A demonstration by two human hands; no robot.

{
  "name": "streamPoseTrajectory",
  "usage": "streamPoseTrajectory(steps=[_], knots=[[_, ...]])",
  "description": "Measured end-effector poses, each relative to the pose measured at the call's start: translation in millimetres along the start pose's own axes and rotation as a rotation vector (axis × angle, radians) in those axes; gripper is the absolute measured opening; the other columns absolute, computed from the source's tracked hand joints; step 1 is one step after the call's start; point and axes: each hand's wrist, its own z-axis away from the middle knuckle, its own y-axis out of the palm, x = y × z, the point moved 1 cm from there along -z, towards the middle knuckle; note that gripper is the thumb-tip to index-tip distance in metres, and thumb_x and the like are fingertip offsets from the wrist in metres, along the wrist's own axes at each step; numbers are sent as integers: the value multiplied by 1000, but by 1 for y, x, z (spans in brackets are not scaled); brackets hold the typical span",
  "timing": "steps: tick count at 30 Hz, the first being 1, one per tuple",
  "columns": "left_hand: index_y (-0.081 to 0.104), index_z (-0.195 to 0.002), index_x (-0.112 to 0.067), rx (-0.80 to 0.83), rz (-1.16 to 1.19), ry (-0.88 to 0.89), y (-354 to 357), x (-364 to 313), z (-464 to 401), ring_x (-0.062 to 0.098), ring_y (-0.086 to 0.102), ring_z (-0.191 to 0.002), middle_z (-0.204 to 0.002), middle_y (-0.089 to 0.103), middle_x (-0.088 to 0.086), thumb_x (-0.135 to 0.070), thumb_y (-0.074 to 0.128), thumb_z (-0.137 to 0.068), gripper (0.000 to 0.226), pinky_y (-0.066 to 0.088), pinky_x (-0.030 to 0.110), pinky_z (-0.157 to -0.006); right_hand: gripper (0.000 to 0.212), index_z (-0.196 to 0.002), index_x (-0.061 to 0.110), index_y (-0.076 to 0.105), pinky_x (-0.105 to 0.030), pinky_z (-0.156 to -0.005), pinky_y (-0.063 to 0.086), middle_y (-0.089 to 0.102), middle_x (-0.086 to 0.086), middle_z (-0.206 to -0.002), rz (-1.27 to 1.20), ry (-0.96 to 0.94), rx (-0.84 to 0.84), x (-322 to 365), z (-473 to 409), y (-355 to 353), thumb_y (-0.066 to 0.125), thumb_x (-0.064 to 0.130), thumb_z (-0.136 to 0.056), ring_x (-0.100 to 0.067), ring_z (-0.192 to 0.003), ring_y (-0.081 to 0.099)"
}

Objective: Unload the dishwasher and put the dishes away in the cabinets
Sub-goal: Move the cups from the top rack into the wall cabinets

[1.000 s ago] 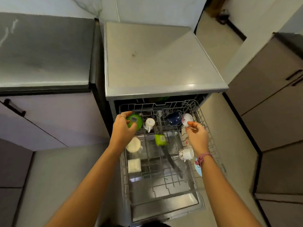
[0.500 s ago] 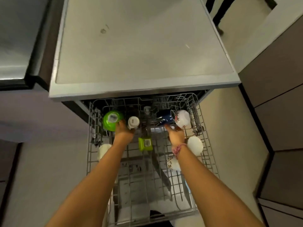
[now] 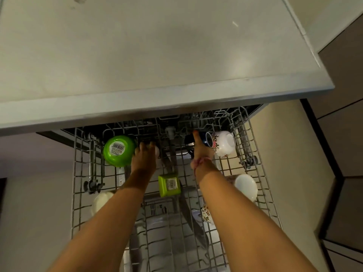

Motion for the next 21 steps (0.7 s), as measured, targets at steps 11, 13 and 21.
streamPoseTrajectory(steps=[11,13,21], knots=[[43,-138,-12,-127,324,-12,-47,-5,29,38,46,-116,-134,40,19,-22,74,-77,69,42,38,-97,80,-124,18,55,-48,-98,48,62,-3,-122,-100,-116,143,4,38,-18,89,34,-54,-22,-112,59],[41,-141,-13,-125,364,6,-64,-10,44,36,46,-116,-135,34,18,-21,73,-79,70,37,34,-101,89,-126,17,53,-47,-100,47,61,-3,-124,-47,-118,151,11,49,-23,89,39,-48,-22,-113,58],[38,-142,-23,-178,550,70,-125,-12,127,29,42,-118,-136,27,10,-24,75,-76,75,40,31,-99,67,-126,10,53,-35,-97,47,62,-5,-119,57,-190,259,46,115,-61,84,26,-68,-22,-110,59]])
